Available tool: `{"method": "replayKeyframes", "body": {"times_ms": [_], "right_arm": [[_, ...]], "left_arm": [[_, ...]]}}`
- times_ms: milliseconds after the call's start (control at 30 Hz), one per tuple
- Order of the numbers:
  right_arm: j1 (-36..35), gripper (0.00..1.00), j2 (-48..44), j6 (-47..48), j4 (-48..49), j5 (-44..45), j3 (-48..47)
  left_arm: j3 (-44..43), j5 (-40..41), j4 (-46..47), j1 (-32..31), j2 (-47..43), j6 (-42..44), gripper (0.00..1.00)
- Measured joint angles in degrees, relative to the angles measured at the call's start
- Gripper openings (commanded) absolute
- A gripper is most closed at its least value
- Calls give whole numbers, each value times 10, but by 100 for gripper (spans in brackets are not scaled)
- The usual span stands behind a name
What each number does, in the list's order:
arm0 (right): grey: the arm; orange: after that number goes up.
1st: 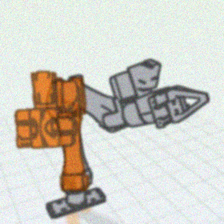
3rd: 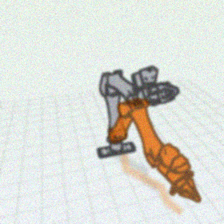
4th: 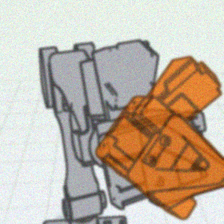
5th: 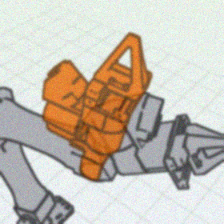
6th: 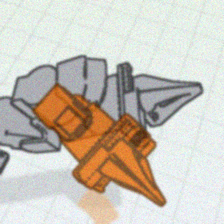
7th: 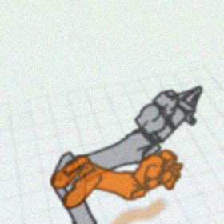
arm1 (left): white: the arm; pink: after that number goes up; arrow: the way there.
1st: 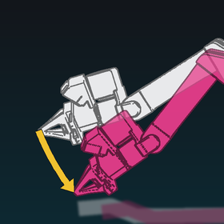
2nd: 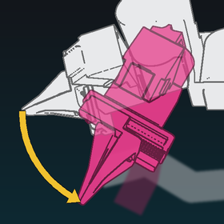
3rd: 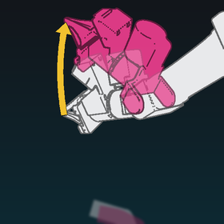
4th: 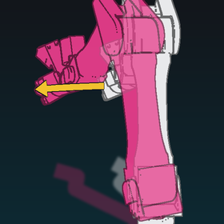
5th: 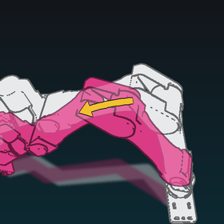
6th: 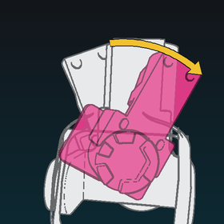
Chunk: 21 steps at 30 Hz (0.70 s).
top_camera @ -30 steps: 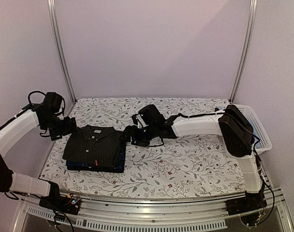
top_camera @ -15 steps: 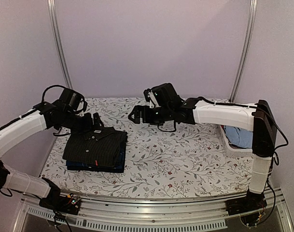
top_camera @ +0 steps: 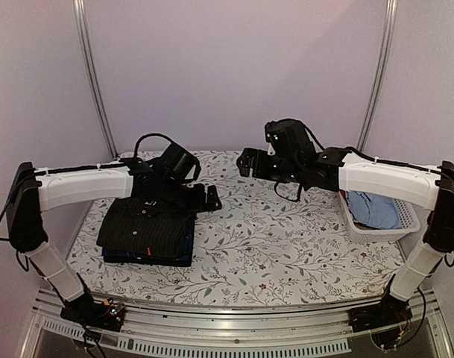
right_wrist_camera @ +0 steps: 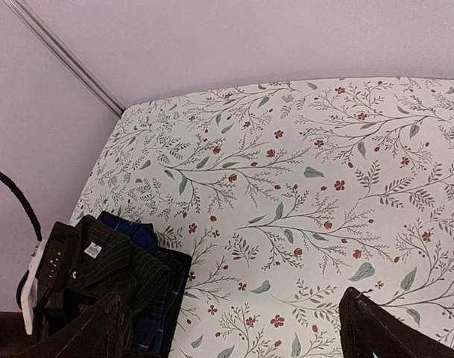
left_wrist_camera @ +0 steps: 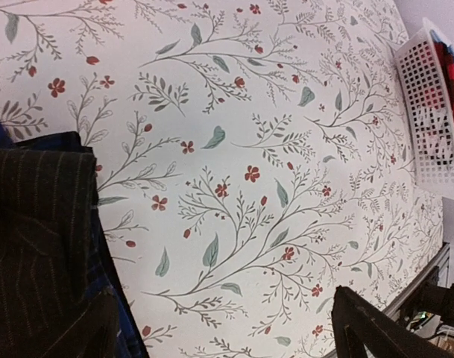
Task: Fold and stack the long sleeve shirts
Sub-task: Move the square-folded shirt to the corner of the board.
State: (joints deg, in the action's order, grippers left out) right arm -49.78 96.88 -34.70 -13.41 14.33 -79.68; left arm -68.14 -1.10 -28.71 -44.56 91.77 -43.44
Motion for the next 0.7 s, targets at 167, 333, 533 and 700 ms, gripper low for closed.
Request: {"method": "replayKeyframes", "body": {"times_ms": [167, 333, 533, 700], "right_arm": [[0, 99, -34, 3, -4, 55, 14], [2, 99, -54, 14, -16, 84, 45], [3, 99, -60, 43, -20, 97, 58], [3, 99, -70, 57, -21, 108, 67]], "left_arm": [[-43, 1, 21, -21, 80, -2, 100], [-61, 10, 29, -22, 128, -1, 100], [-66, 16, 42, -16, 177, 1, 100], [-64, 16, 47, -6, 201, 1, 100]]}}
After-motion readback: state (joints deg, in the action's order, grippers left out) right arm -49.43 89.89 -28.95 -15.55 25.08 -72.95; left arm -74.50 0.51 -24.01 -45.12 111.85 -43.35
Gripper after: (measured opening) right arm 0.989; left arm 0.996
